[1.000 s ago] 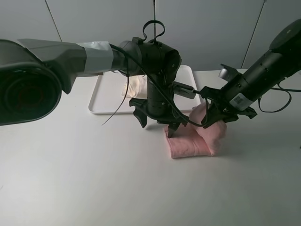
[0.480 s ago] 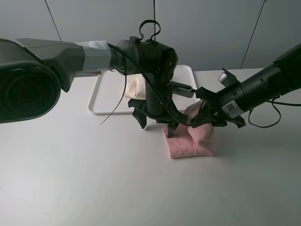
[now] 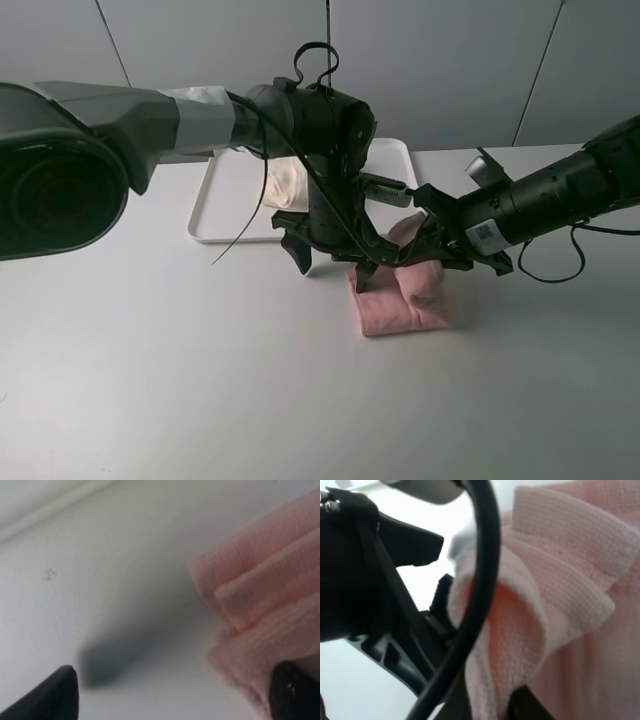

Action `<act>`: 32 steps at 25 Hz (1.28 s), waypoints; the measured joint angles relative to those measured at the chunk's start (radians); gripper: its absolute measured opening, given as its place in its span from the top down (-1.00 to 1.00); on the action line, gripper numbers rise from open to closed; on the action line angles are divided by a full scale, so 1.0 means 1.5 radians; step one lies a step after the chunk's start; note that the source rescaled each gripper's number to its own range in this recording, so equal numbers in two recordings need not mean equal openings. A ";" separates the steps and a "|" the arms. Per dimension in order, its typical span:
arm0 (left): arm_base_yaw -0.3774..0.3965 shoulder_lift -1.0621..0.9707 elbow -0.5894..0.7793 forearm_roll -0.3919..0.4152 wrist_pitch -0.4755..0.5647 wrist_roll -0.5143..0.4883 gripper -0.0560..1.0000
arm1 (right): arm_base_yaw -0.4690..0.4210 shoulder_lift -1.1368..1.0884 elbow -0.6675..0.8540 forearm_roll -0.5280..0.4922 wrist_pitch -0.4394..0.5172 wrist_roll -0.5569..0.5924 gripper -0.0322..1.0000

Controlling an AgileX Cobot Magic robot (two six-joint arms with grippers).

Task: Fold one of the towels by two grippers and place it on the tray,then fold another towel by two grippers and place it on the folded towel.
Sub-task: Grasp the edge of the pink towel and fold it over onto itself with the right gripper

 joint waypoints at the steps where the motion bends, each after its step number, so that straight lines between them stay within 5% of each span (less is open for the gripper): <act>1: 0.003 -0.001 0.000 -0.006 0.000 0.006 -0.96 | 0.000 0.000 0.000 0.002 -0.001 -0.002 0.80; 11: 0.059 -0.044 0.009 -0.052 0.017 0.069 -0.96 | 0.000 0.000 0.000 0.015 -0.001 -0.004 0.80; 24: 0.117 -0.130 0.009 -0.218 0.018 0.185 -0.96 | 0.000 0.000 0.000 0.046 -0.015 -0.020 0.80; 32: 0.129 -0.157 0.009 -0.241 0.018 0.209 -0.96 | 0.010 0.000 0.000 0.116 -0.019 -0.032 0.53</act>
